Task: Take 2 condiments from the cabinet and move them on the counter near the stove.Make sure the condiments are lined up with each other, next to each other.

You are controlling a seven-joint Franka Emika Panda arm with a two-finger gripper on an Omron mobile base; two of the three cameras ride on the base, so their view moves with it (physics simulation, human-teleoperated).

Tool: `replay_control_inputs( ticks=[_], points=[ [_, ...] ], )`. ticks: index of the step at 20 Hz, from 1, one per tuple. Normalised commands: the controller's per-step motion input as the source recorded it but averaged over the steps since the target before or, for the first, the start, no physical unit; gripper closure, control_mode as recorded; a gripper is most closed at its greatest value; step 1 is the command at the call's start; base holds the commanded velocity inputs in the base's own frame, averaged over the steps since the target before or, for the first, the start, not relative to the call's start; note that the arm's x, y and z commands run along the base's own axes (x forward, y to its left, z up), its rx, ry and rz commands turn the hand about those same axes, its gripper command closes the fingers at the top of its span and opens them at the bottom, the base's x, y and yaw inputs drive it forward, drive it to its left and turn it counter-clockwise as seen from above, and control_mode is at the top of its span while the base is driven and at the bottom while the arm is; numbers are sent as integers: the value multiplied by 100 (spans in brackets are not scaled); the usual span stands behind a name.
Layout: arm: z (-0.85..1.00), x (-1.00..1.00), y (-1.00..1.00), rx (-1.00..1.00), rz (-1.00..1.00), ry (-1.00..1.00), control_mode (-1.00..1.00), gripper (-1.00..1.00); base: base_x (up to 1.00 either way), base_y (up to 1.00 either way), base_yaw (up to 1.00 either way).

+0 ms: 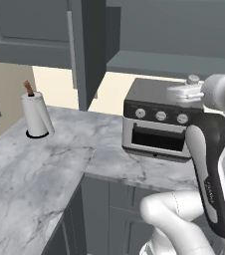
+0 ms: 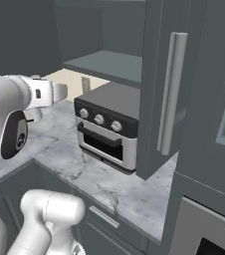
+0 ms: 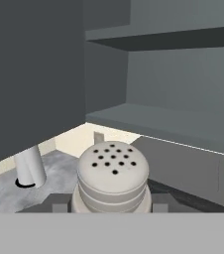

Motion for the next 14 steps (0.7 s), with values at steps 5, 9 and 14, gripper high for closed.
replay_control_inputs(
  ticks=[5,9,14],
  points=[
    [0,-30,0,0,0,5,-100,100,0,0,0],
    [-3,-36,0,0,0,7,-100,100,0,0,0],
    [-21,-37,0,0,0,5,-100,100,0,0,0]
  ],
)
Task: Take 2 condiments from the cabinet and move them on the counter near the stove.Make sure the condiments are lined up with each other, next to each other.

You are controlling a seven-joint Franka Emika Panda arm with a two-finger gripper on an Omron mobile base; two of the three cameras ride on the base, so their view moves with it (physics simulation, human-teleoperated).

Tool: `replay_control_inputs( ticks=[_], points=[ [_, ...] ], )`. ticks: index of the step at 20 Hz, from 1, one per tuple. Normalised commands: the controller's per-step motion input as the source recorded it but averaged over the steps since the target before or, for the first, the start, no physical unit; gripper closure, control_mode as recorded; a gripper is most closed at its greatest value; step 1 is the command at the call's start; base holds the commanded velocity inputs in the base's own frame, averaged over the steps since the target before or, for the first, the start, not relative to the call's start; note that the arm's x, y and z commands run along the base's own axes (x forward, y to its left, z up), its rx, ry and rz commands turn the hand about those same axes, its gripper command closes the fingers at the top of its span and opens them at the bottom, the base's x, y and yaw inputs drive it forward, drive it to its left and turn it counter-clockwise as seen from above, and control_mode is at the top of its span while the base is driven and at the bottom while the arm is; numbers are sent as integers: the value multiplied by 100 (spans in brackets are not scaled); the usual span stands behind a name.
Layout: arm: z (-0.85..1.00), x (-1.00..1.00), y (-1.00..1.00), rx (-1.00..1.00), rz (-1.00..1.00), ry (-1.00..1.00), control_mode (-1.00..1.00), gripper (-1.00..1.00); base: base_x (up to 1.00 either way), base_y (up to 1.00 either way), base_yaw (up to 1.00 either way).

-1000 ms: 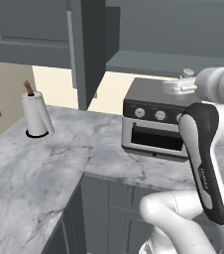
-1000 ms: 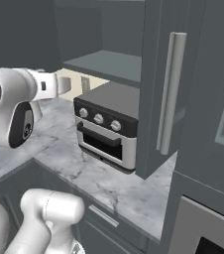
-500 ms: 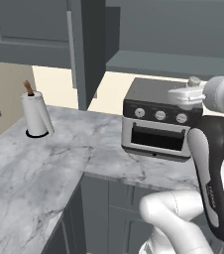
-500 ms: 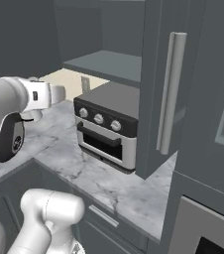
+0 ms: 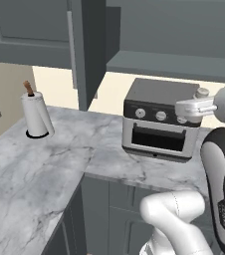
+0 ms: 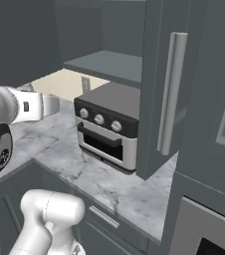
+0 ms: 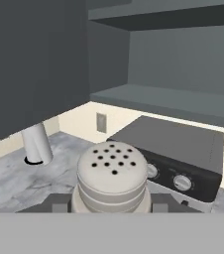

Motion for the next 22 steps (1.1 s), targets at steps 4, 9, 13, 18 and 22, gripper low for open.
replay_control_inputs(
  ticks=[4,9,13,18,22],
  points=[
    [-16,-24,0,0,0,5,-100,100,0,0,0],
    [-9,-10,0,0,0,2,-100,100,0,0,0],
    [-3,0,0,0,0,4,-100,100,0,0,0],
    [0,0,0,0,0,1,100,100,-7,0,0],
    [0,0,0,0,0,0,100,100,-38,2,0]
  ],
)
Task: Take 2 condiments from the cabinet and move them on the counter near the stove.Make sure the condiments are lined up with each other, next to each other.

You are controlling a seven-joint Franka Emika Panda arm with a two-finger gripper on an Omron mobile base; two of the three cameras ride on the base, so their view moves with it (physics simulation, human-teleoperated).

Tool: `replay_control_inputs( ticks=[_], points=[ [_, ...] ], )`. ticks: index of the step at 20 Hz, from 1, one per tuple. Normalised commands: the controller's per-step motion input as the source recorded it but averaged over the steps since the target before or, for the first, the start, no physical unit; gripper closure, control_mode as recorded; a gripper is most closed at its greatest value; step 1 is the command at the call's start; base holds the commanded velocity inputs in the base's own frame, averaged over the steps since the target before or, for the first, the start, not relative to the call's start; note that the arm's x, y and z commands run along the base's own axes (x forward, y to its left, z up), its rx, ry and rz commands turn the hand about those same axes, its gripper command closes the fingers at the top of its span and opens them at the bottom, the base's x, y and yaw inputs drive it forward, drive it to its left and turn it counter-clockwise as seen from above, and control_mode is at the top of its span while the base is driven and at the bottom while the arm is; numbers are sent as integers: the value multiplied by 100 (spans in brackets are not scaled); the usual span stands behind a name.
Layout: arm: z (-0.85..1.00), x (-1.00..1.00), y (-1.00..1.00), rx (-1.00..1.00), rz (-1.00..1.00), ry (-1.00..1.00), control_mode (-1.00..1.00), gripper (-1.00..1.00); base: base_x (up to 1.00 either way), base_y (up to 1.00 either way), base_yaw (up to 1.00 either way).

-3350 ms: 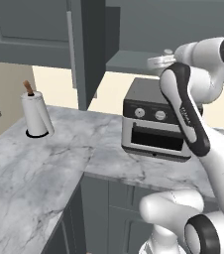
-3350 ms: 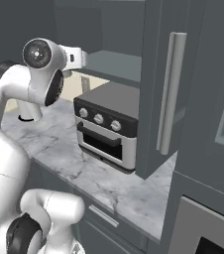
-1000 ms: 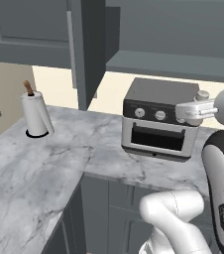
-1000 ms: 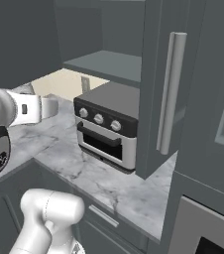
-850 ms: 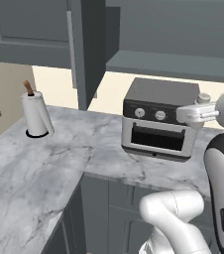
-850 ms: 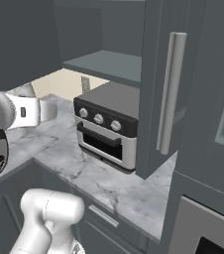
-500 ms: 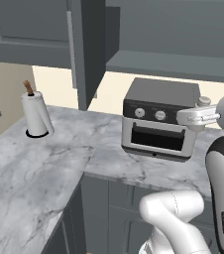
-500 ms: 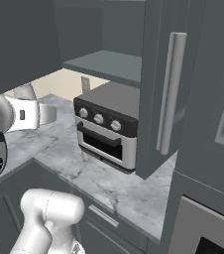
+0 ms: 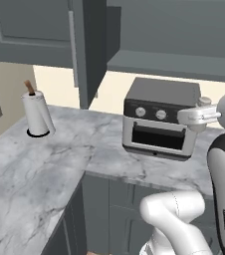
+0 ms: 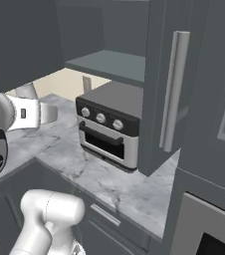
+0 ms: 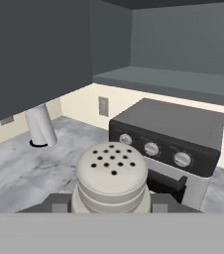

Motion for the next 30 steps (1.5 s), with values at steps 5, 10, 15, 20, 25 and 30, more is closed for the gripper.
replay_control_inputs(
  ticks=[5,10,15,20,25,30],
  points=[
    [0,0,0,0,0,0,100,100,-62,16,0],
    [0,0,0,0,0,0,100,100,-59,18,1],
    [0,0,0,0,0,0,100,100,-85,5,14],
    [0,0,0,0,0,0,100,100,-83,13,35],
    [0,0,0,0,0,0,100,100,-75,24,42],
    [0,0,0,0,0,0,100,100,-63,22,45]
  ],
)
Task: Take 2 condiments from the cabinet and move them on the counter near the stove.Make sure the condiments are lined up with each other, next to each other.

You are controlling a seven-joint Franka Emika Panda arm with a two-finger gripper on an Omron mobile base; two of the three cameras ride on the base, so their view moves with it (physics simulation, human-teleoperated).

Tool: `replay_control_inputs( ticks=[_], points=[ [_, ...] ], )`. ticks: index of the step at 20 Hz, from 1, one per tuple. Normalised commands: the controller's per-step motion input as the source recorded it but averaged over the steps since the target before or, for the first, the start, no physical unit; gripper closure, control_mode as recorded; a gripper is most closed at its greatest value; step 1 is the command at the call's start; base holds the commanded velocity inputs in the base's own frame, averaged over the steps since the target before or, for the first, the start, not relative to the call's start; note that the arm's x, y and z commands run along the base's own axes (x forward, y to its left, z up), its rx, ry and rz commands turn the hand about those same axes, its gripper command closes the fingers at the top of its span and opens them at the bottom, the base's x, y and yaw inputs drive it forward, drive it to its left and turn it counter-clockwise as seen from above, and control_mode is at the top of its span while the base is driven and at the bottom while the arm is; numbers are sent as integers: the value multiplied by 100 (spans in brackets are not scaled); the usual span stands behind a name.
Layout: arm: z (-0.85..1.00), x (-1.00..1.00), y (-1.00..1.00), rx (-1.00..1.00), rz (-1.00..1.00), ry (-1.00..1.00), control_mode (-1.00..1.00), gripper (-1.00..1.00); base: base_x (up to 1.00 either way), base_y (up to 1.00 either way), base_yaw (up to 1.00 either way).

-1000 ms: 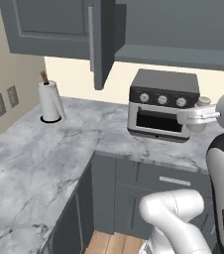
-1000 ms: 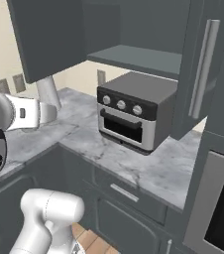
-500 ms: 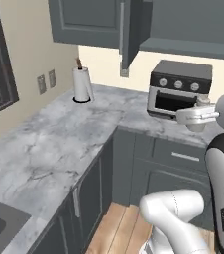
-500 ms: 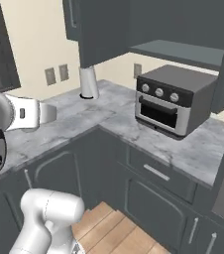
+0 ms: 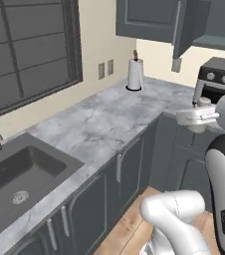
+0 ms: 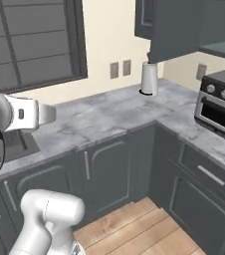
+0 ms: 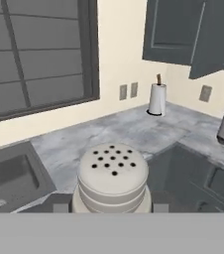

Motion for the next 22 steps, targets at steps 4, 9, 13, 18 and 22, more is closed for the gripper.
replay_control_inputs(
  ticks=[4,9,13,18,22],
  points=[
    [0,0,0,0,0,0,100,100,-64,19,48],
    [0,0,0,0,0,0,100,100,-60,17,52],
    [0,0,0,0,0,0,100,100,-52,18,54],
    [0,0,0,0,0,0,100,100,-40,25,58],
    [0,0,0,0,0,0,100,100,-33,29,65]
  ],
)
